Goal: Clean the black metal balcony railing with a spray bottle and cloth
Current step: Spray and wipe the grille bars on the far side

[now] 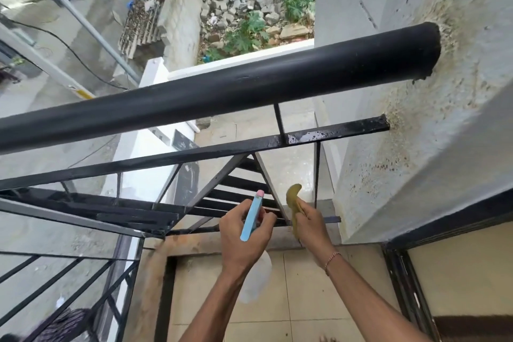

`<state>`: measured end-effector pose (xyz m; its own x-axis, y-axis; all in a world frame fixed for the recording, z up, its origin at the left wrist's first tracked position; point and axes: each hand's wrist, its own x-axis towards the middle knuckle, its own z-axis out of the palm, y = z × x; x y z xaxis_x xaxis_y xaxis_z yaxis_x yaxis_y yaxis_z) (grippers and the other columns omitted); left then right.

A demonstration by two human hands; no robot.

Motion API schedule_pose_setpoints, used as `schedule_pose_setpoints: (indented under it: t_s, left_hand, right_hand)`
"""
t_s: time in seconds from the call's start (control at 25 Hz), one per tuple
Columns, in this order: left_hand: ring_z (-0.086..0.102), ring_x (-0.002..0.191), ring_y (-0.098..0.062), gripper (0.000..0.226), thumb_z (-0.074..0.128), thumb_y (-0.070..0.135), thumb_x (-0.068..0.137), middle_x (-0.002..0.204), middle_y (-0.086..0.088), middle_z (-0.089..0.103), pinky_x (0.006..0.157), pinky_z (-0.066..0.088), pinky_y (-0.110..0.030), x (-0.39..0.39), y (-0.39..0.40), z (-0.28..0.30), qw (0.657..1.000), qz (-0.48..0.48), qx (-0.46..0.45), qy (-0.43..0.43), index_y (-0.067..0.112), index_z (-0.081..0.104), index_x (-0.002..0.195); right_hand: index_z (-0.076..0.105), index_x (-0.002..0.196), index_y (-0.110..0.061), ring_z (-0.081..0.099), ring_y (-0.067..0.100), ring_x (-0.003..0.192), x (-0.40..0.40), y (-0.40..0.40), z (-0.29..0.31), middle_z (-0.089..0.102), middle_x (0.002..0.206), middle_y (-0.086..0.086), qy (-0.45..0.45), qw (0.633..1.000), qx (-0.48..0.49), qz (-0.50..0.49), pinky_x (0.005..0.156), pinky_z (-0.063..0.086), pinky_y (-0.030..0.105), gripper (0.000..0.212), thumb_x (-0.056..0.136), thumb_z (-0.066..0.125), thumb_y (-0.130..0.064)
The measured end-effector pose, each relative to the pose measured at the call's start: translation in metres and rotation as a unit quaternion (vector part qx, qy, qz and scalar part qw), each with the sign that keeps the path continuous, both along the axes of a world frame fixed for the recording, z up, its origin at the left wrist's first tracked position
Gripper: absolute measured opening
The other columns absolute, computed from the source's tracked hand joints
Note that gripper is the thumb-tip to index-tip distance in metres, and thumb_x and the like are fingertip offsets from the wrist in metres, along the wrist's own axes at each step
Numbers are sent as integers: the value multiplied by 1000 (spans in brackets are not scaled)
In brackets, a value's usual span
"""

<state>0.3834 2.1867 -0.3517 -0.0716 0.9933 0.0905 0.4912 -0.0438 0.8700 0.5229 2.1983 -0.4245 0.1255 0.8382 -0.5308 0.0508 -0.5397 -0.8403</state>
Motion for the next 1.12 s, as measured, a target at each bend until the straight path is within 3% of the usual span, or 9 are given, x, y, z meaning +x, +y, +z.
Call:
schedule_pose_setpoints:
  t_s: [0.16,0.24,0.36,0.44,0.56,0.68,0.8,0.96,1.12]
  left_hand:
    - [48,50,-10,17,68,21,78,55,3,54,48,43,-21,10,-4,-20,1000,3,-18,22,17,59,65]
    - [44,47,-7,23,68,24,78,51,6,50,46,39,-20,16,-5,-31,999,8,-40,27,20,54,60]
    - [44,46,-7,26,69,26,78,50,10,48,47,38,-17,22,-7,-48,997,17,-55,43,27,52,59]
    - [47,49,-7,24,72,26,79,52,11,50,48,41,-16,24,-8,-58,997,23,-55,50,28,55,62]
    - [51,51,-6,31,78,18,83,53,13,50,49,42,-12,25,-8,-73,995,35,-72,62,27,56,65]
    - [51,50,-6,29,79,26,83,52,10,52,49,41,-14,30,-7,-87,991,46,-89,92,25,57,64]
    - [47,50,-7,26,74,39,79,54,9,53,52,43,-21,34,-7,-101,986,64,-103,112,25,58,64]
    - [52,54,-6,24,80,30,82,58,10,54,53,42,-13,41,-9,-115,985,69,-126,100,22,60,71]
    - [50,56,-10,20,77,29,85,60,4,57,57,46,-24,48,-12,-134,978,72,-145,129,18,65,73]
  right_hand:
    - [55,139,-31,59,6,87,23,-14,-2,62,99,-12,-2,1000,-2,-12,75,50,26,42,106,37,-14]
    - [51,142,-35,65,14,94,34,-17,-8,66,99,-14,0,1000,-8,-21,79,56,31,47,104,37,-10]
    - [57,139,-32,58,18,71,45,-19,-17,61,79,-6,4,1000,-6,-23,60,48,27,49,103,37,-7]
    - [56,141,-34,67,28,94,48,-21,-21,71,102,-2,5,1000,5,-13,70,54,34,52,102,37,-5]
    - [51,143,-35,56,39,117,52,-22,-25,61,133,13,3,1000,9,4,92,51,49,54,102,36,-4]
    - [49,145,-33,57,36,118,55,-20,-30,61,134,14,-6,1000,0,13,95,48,50,51,103,36,-6]
    - [50,144,-34,61,25,115,56,-19,-31,64,132,7,-1,1000,-1,14,94,53,40,48,104,38,-10]
    - [52,142,-36,60,26,116,59,-17,-39,64,131,11,2,1000,2,19,96,51,45,46,104,39,-12]
    - [52,137,-44,66,25,102,60,-18,-47,62,128,19,5,1000,13,18,82,57,38,45,105,39,-15]
